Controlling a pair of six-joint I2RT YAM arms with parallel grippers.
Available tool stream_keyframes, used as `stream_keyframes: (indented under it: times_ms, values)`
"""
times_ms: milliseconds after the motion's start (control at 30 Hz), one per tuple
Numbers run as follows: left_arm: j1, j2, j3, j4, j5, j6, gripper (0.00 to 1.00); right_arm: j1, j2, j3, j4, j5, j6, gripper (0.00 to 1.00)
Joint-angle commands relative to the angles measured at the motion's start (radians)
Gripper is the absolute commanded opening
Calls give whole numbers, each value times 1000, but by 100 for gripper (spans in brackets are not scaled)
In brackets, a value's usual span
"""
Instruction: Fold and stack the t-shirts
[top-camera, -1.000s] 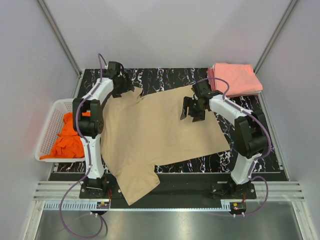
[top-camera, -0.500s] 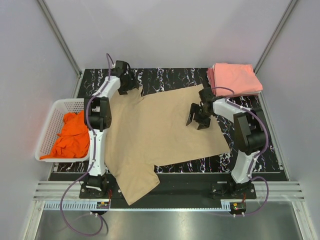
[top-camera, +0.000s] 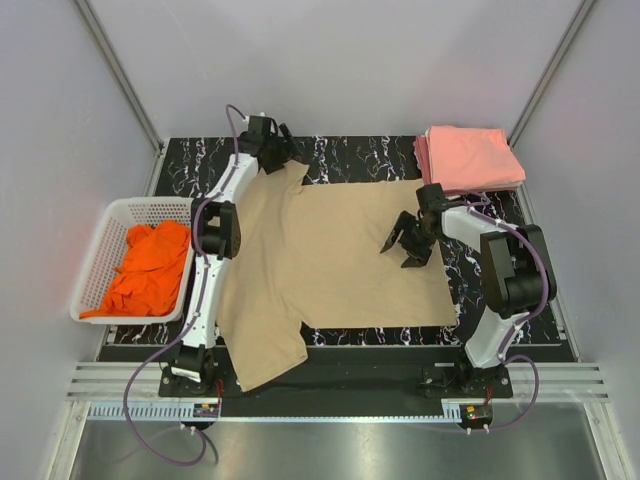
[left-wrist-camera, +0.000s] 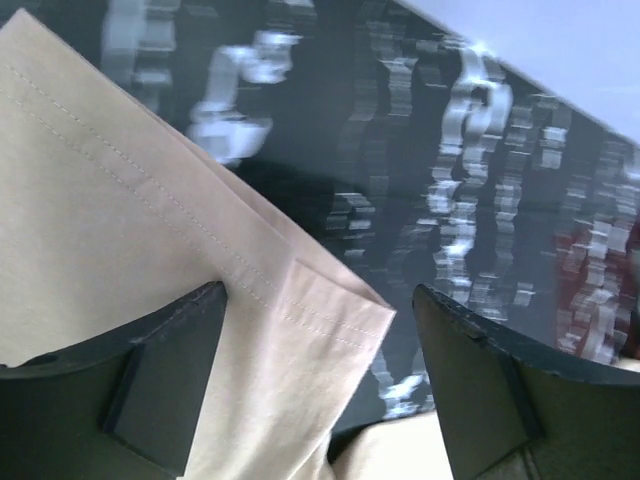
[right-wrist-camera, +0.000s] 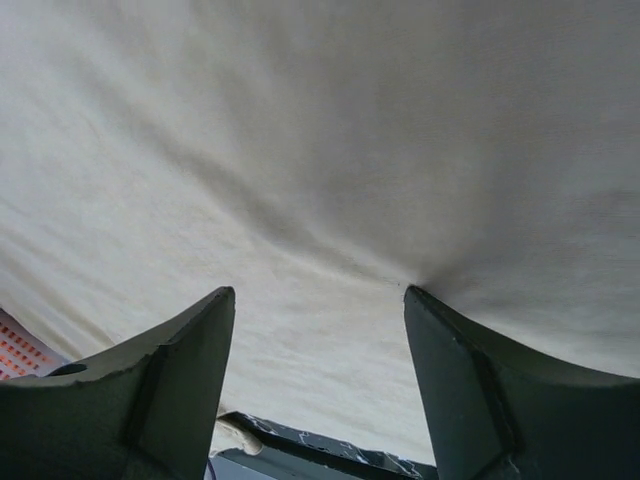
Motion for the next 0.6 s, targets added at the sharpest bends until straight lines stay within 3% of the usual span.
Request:
stream_keyframes:
  times_ms: [0,67,300,467,567]
  values:
    - [-41,23,10,127,142,-76,87,-58,-26,-47,-9,76,-13,76]
    - [-48,-29,-51,139,168,-66,89,-60,-42,-44,-14,73,-27,76]
    - [-15,-471,-422,154,139,33,97,-16,-140,-3,-48,21,-40,77]
    - [47,-684,-681,67,104,79,99,122,-138,167,-106,50,-39,80]
    - [80,-851,-851,47,60,111,99,204,-53,305,-95,-31,-47,80]
